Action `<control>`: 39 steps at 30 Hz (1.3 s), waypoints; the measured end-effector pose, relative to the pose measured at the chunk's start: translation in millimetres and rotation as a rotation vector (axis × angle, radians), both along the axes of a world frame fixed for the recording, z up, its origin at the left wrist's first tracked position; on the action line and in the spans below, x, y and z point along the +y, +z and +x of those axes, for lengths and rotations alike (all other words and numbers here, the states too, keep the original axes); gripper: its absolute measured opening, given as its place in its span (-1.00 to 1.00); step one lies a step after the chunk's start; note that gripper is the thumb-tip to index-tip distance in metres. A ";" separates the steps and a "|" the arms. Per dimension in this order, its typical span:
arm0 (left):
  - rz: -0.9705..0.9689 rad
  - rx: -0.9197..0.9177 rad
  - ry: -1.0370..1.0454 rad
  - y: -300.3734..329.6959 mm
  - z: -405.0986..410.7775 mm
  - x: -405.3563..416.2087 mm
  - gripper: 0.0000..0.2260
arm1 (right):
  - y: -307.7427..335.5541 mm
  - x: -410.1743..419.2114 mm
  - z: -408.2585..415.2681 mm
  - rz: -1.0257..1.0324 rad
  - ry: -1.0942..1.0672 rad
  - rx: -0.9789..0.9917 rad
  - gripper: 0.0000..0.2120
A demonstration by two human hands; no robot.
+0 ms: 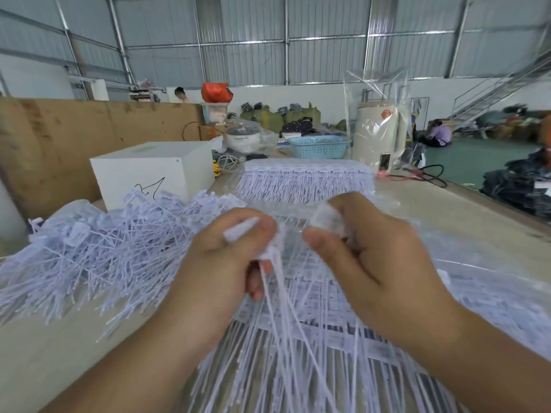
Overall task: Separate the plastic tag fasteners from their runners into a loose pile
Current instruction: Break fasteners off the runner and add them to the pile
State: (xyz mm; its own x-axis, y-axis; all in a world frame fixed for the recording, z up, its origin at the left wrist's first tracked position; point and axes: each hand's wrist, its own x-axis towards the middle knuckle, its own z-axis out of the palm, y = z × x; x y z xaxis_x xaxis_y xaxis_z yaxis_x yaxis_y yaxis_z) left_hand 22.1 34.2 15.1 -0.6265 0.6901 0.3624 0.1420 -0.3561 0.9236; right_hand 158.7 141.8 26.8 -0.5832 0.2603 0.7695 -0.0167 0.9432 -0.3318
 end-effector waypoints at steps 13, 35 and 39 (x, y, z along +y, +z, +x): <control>-0.156 0.079 -0.040 4.6 12.3 -2.2 -0.89 | 5.2 -6.7 3.4 0.122 0.004 -0.504 -0.43; -0.184 0.075 -0.122 9.7 -0.3 -6.7 -0.84 | -5.9 15.4 5.2 -0.275 0.193 -0.475 -0.72; -0.079 -0.048 -0.121 7.4 4.9 -2.8 -0.87 | -11.1 10.9 -3.0 -0.328 0.137 -0.275 -0.69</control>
State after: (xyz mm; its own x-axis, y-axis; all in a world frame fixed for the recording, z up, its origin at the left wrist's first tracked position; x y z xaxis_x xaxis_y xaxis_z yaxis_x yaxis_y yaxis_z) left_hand 27.0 31.4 22.4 -0.5525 0.7865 0.2761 0.0580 -0.2941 0.9540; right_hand 155.7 152.7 15.7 -0.8007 0.3707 0.4706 -0.0033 0.7828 -0.6222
